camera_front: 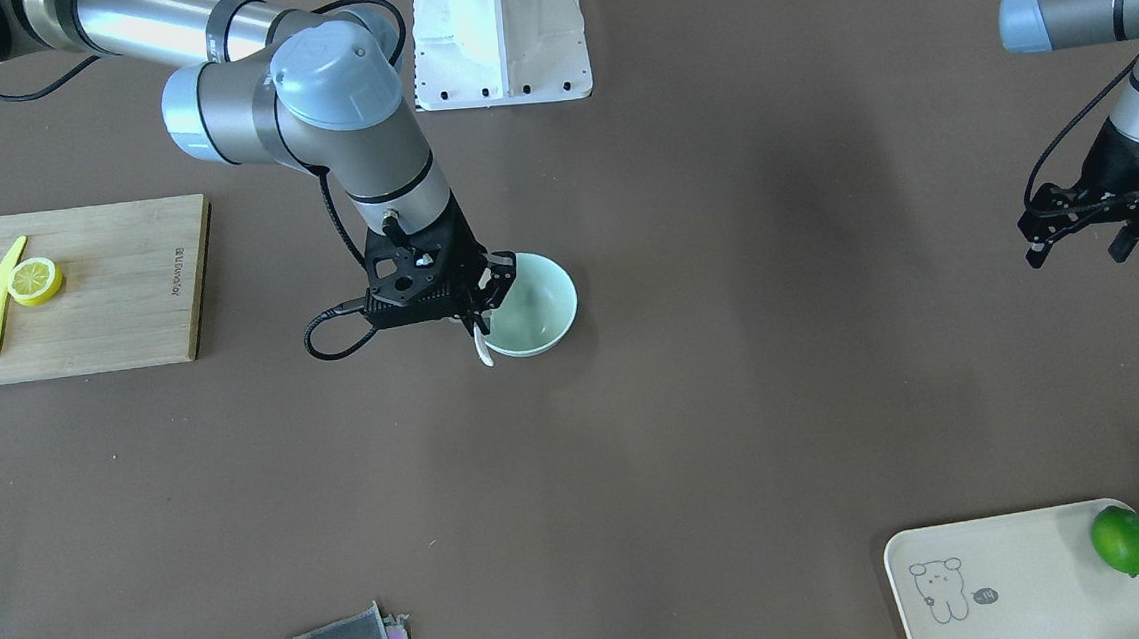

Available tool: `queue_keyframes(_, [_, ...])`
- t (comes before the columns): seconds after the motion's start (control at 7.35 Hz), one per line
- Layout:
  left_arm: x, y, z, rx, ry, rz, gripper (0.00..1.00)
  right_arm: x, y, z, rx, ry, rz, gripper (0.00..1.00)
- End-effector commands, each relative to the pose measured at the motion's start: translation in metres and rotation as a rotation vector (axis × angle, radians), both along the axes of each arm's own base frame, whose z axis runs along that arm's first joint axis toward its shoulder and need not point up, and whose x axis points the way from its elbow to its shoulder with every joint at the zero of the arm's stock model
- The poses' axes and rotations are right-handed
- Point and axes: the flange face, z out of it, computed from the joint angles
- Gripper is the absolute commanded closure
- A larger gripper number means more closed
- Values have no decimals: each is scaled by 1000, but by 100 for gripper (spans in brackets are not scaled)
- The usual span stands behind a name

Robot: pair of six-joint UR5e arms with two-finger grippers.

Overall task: Place spoon in bowl
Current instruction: 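Carry the white spoon over the bowl with right gripper while left arm withdraws, then lower the spoon into the bowl and open the right gripper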

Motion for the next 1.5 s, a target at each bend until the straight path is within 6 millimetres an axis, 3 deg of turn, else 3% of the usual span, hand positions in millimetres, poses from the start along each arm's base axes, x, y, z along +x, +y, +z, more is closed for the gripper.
queue_keyframes(0.0, [-6,-2,5,-9,-5,-12,2,-27,13,3,45,5,21,100])
queue_keyframes(0.27, [-5,-1,6,-11,-6,-11,2,-37,19,8,52,16,22,100])
queue_keyframes(0.54, [-5,-2,13,-22,-11,-11,2,-63,34,15,81,44,38,100])
queue_keyframes(0.82, [-6,-2,14,-24,-14,-13,2,-70,40,16,79,41,30,100])
queue_keyframes(0.95, [-7,-3,14,-24,-14,-15,2,-70,40,13,80,37,31,86])
queue_keyframes(1.09, [-6,-2,15,-25,-15,-13,2,-71,38,7,77,30,40,1])
queue_keyframes(1.36, [-7,-2,15,-26,-14,-14,2,-55,20,-11,68,8,70,0])
